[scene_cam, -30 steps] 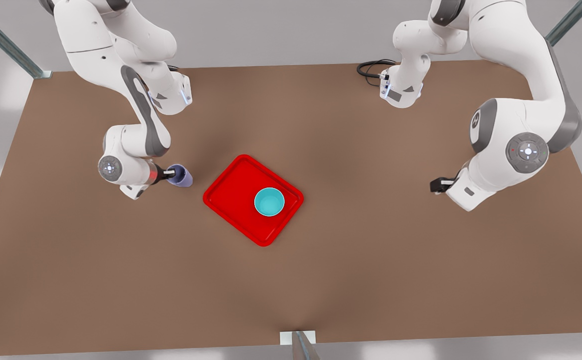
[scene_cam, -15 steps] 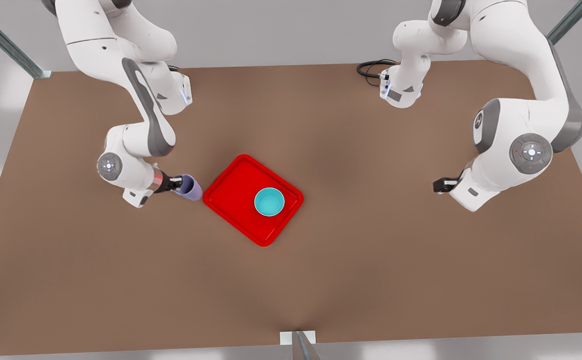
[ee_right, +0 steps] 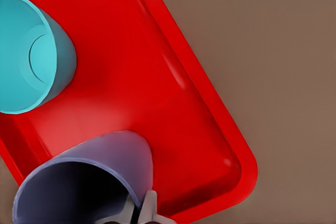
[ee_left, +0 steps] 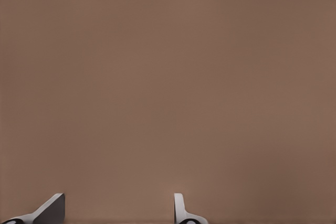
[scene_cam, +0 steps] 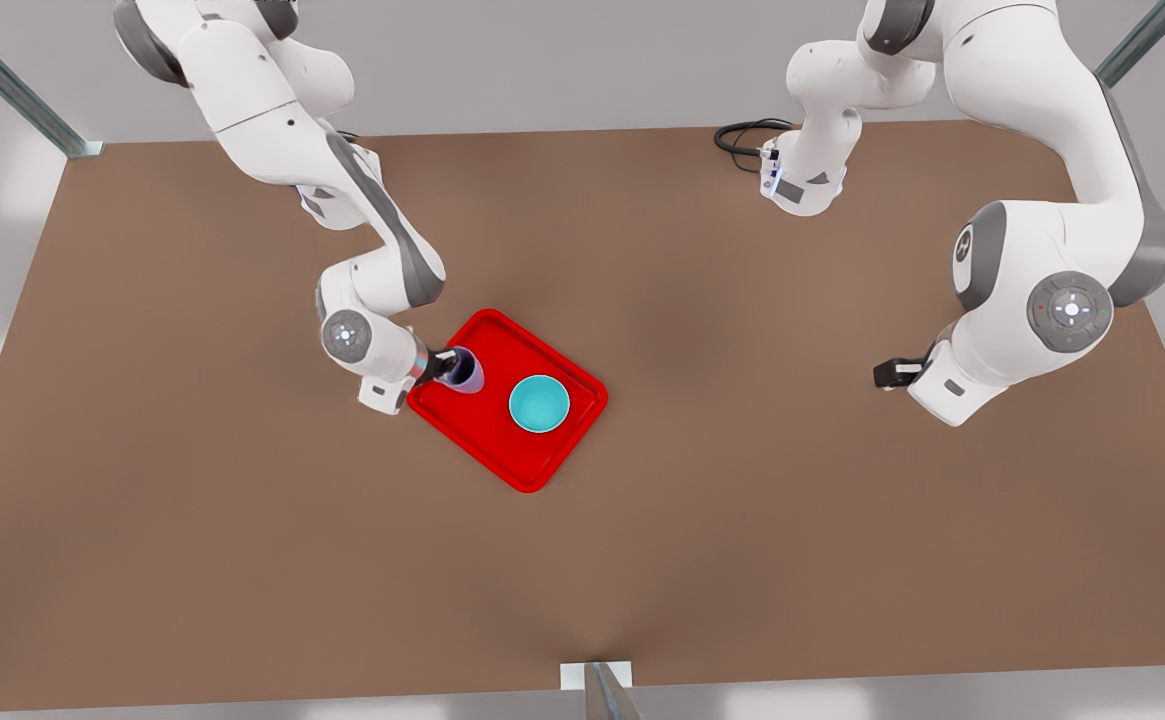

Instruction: Place the bowl on the tray with the left arm and the cup on the tray with the right arm

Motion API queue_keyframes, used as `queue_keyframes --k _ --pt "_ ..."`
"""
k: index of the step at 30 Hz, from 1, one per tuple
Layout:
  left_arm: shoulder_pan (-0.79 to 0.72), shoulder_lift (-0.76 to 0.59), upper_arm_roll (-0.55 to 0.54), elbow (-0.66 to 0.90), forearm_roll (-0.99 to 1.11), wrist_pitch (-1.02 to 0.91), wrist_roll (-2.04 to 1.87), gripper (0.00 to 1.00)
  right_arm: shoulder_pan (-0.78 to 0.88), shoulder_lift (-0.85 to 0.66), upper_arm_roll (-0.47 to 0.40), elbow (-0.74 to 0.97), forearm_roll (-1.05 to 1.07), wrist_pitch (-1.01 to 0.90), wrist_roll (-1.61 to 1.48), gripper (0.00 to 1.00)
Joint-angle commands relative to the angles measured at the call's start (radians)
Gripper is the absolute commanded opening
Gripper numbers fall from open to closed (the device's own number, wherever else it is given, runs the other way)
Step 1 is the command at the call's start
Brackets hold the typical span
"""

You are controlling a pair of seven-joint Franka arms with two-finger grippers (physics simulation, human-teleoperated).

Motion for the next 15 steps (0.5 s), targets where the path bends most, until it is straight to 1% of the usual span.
queue_keyframes --k 1,3,4,5,8,9,10,11,13,15 --pt "0.000 0.000 0.000 0.000 0.000 0.000 0.000 1.00 -0.002 0.007 0.000 0.000 -0.008 0.003 0.007 0.21" --pt "0.000 -0.002 -0.001 0.000 0.000 0.000 -0.002 1.00 -0.002 0.019 -0.003 0.000 -0.009 0.009 0.005 0.21" --pt "-0.001 -0.002 0.000 0.000 0.000 0.000 -0.002 1.00 -0.002 0.022 -0.003 0.000 -0.009 0.011 0.005 0.33" --pt "0.000 0.000 0.000 0.000 0.000 0.000 -0.002 1.00 -0.002 0.022 -0.003 0.000 -0.009 0.011 0.005 0.58" --pt "-0.001 -0.003 -0.001 0.000 0.000 0.000 -0.002 1.00 -0.003 0.021 -0.008 0.003 -0.009 0.002 0.005 0.61" --pt "-0.001 -0.003 -0.001 0.000 0.000 0.000 -0.002 1.00 -0.002 0.021 -0.011 0.006 -0.009 0.000 0.005 0.71" --pt "-0.001 -0.003 0.000 0.000 0.000 0.000 -0.002 1.00 -0.003 0.019 -0.011 0.012 -0.009 -0.009 0.007 0.72" --pt "-0.001 -0.003 0.000 0.000 0.000 0.000 -0.002 1.00 -0.003 0.016 -0.011 0.012 -0.009 -0.011 0.005 0.75" --pt "-0.001 -0.005 0.000 0.000 0.000 0.000 -0.002 1.00 -0.006 0.006 -0.014 0.017 -0.009 -0.031 0.007 0.88" --pt "-0.001 -0.008 0.000 0.000 0.000 -0.002 -0.002 1.00 -0.011 -0.005 -0.014 0.028 -0.009 -0.063 0.007 0.91"
